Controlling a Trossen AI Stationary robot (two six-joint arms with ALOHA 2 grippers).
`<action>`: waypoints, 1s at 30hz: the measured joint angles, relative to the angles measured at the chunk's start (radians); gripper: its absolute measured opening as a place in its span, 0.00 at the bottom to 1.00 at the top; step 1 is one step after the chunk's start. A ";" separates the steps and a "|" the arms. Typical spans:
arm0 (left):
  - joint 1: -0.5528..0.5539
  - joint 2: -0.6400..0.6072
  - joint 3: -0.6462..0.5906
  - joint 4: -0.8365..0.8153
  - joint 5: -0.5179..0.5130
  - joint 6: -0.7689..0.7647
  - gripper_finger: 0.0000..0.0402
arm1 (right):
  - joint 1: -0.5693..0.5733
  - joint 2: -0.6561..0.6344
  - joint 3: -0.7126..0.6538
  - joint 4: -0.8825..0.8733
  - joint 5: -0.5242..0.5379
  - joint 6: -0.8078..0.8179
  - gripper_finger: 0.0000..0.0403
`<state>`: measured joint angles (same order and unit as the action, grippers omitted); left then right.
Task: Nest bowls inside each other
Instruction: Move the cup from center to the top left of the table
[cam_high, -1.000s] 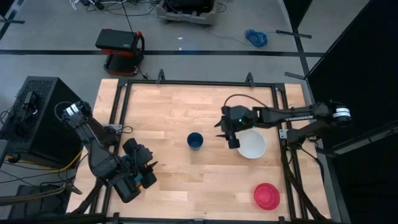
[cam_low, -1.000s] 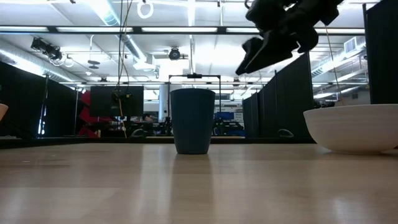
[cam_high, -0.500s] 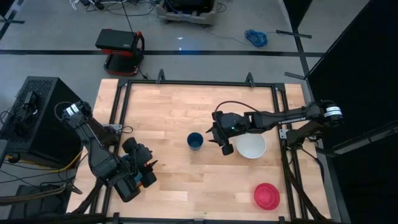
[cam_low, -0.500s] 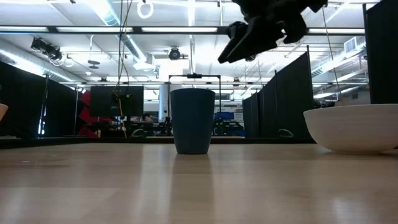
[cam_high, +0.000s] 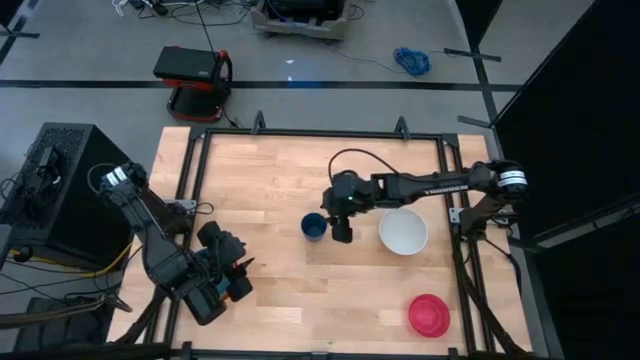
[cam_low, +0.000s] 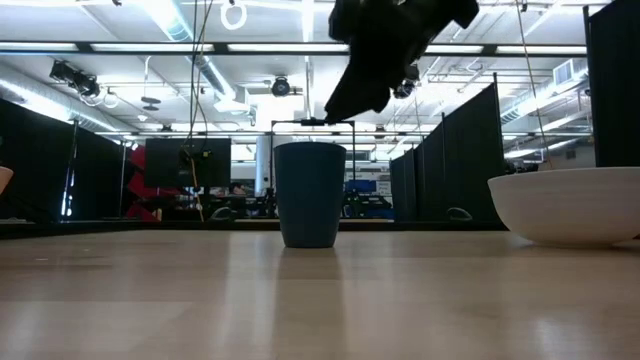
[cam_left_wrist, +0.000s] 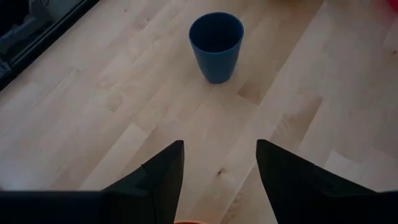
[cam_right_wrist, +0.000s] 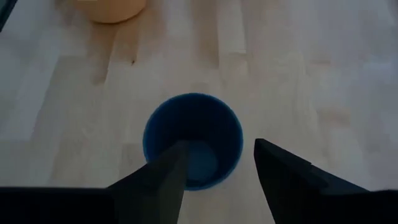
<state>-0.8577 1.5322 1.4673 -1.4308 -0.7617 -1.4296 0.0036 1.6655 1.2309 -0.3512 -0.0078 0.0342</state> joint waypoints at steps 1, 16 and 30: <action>0.000 0.000 0.000 0.000 0.000 0.000 0.47 | -0.003 0.010 0.003 -0.005 0.000 0.004 0.45; 0.000 0.000 0.000 0.000 0.000 0.005 0.47 | -0.052 0.132 0.032 -0.064 -0.012 0.043 0.42; 0.000 0.000 0.000 -0.003 0.000 0.004 0.47 | -0.062 0.128 0.041 -0.097 -0.071 0.011 0.00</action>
<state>-0.8577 1.5322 1.4670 -1.4342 -0.7613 -1.4253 -0.0586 1.7932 1.2717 -0.4485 -0.0784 0.0452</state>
